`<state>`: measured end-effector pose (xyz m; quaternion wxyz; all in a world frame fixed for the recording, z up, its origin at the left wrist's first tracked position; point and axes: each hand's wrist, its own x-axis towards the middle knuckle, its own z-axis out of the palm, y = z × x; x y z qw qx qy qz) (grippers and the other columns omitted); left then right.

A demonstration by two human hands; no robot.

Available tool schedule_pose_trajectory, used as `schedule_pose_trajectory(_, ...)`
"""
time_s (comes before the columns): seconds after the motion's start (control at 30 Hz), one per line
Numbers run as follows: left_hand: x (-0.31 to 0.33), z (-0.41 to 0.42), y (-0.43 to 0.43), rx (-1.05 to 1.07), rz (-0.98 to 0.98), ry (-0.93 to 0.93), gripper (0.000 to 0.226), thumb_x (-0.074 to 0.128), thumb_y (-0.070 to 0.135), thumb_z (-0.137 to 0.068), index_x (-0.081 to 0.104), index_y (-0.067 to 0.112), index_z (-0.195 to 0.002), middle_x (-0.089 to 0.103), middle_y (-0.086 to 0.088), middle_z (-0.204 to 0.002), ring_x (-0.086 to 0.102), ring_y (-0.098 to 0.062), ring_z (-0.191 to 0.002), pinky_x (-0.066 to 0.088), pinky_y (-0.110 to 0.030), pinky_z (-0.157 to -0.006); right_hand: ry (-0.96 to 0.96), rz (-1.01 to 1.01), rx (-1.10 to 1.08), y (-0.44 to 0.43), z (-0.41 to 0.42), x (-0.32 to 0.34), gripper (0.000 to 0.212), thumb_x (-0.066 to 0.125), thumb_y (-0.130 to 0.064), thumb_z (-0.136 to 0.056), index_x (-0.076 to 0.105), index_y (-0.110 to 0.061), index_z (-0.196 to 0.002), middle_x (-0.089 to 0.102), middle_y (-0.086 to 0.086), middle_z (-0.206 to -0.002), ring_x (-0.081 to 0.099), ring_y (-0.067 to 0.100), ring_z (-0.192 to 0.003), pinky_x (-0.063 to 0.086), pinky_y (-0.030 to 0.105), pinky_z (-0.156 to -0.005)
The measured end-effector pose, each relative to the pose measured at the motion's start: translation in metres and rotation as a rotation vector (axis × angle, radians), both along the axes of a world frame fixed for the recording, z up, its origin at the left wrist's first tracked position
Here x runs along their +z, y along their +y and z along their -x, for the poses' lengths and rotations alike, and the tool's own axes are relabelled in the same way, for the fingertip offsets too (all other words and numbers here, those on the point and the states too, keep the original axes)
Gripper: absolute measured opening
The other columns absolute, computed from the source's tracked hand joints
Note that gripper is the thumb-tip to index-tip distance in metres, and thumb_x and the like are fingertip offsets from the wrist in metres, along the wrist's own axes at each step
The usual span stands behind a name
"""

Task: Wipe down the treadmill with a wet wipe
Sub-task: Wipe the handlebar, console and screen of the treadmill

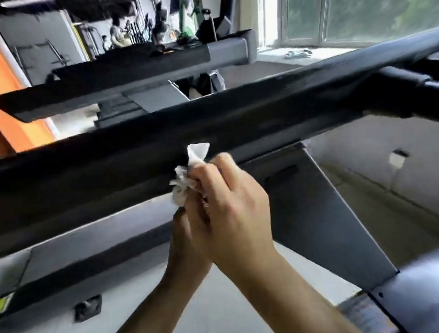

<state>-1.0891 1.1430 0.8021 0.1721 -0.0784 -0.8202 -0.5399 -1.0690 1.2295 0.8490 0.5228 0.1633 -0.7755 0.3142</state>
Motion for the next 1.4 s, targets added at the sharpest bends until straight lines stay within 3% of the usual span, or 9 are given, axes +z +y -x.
schedule_pose_trajectory(0.13, -0.008, 0.008, 0.004, -0.059, -0.065, 0.185, 0.007, 0.067, 0.038, -0.096, 0.066, 0.031, -0.095, 0.071, 0.021, -0.083, 0.068, -0.001, -0.086, 0.047, -0.011, -0.071, 0.174, -0.119, -0.102, 0.039, 0.016, -0.012, 0.018, 0.056, -0.017, -0.099, 0.068, -0.004, -0.094, 0.057, 0.008, -0.085, 0.049, 0.021, -0.067, 0.040, 0.033, -0.057)
schedule_pose_trajectory(0.23, -0.017, 0.009, 0.001, -0.113, -0.167, 0.283, 0.033, 0.074, 0.057, -0.087, 0.071, 0.025, -0.095, 0.075, 0.012, -0.090, 0.069, -0.009, -0.091, 0.050, -0.025, -0.081, 0.186, 0.086, -0.197, 0.094, 0.034, -0.028, 0.011, 0.055, -0.010, -0.092, 0.063, -0.004, -0.095, 0.059, 0.008, -0.089, 0.053, 0.024, -0.073, 0.040, 0.035, -0.060)
schedule_pose_trajectory(0.4, -0.024, 0.018, -0.001, -0.217, -0.256, 0.308, 0.030, 0.068, 0.046, -0.085, 0.071, 0.018, -0.096, 0.076, 0.006, -0.091, 0.070, -0.013, -0.092, 0.050, -0.026, -0.081, 0.126, 0.428, -0.218, 0.101, 0.049, -0.040, 0.006, 0.050, -0.008, -0.089, 0.056, -0.008, -0.089, 0.066, 0.005, -0.083, 0.062, 0.029, -0.077, 0.043, 0.035, -0.067)
schedule_pose_trajectory(0.57, -0.019, 0.023, -0.006, -0.292, -0.337, 0.265, 0.034, 0.047, 0.026, -0.105, 0.069, 0.026, -0.079, 0.070, 0.007, -0.074, 0.062, -0.016, -0.076, 0.048, -0.028, -0.068, 0.235, 0.133, 0.002, -0.002, 0.021, -0.046, 0.007, 0.051, -0.010, -0.089, 0.055, -0.006, -0.085, 0.056, -0.002, -0.080, 0.042, 0.006, -0.068, 0.032, 0.016, -0.060)
schedule_pose_trajectory(0.67, -0.021, 0.023, -0.009, -0.317, -0.359, 0.266, 0.034, 0.040, 0.032, -0.103, 0.069, 0.026, -0.086, 0.070, 0.011, -0.079, 0.062, -0.008, -0.077, 0.047, -0.021, -0.070, 0.266, -0.048, 0.014, 0.009, 0.026, -0.050, 0.009, 0.052, -0.012, -0.089, 0.057, -0.005, -0.086, 0.060, 0.001, -0.084, 0.050, 0.011, -0.070, 0.035, 0.018, -0.061)
schedule_pose_trajectory(0.77, -0.025, 0.027, -0.010, -0.300, -0.377, 0.247, 0.024, 0.049, 0.047, -0.089, 0.067, 0.031, -0.093, 0.068, 0.012, -0.089, 0.062, -0.003, -0.085, 0.049, -0.025, -0.085, 0.249, 0.088, -0.086, 0.065, 0.046, -0.051, 0.007, 0.051, -0.008, -0.089, 0.056, -0.005, -0.086, 0.066, 0.002, -0.087, 0.063, 0.021, -0.077, 0.050, 0.035, -0.067)
schedule_pose_trajectory(0.97, -0.026, 0.024, -0.010, -0.257, -0.206, 0.379, 0.033, 0.053, 0.048, -0.092, 0.053, 0.019, -0.076, 0.058, 0.012, -0.068, 0.058, -0.009, -0.072, 0.040, -0.023, -0.068, 0.147, 0.403, -0.349, 0.088, 0.051, -0.055, 0.016, 0.057, -0.001, -0.092, 0.047, -0.013, -0.087, 0.055, -0.003, -0.072, 0.052, 0.024, -0.066, 0.030, 0.031, -0.060)
schedule_pose_trajectory(1.2, -0.027, 0.029, -0.010, -0.342, -0.300, 0.334, 0.033, 0.054, 0.052, -0.093, 0.065, 0.022, -0.086, 0.072, 0.010, -0.079, 0.069, -0.008, -0.079, 0.052, -0.036, -0.074, 0.149, -0.293, -0.130, 0.020, 0.025, -0.103, 0.008, 0.059, 0.004, -0.086, 0.059, -0.004, -0.085, 0.052, 0.001, -0.078, 0.045, 0.018, -0.066, 0.042, 0.036, -0.053)
schedule_pose_trajectory(1.4, -0.025, 0.033, -0.009, -0.301, -0.305, 0.369, 0.050, 0.051, 0.067, -0.084, 0.065, 0.019, -0.089, 0.070, 0.008, -0.079, 0.064, -0.011, -0.077, 0.052, -0.041, -0.073, 0.221, 0.182, -0.092, 0.024, 0.013, -0.064, 0.013, 0.061, 0.003, -0.086, 0.057, -0.009, -0.084, 0.053, -0.003, -0.070, 0.048, 0.018, -0.058, 0.042, 0.036, -0.053)
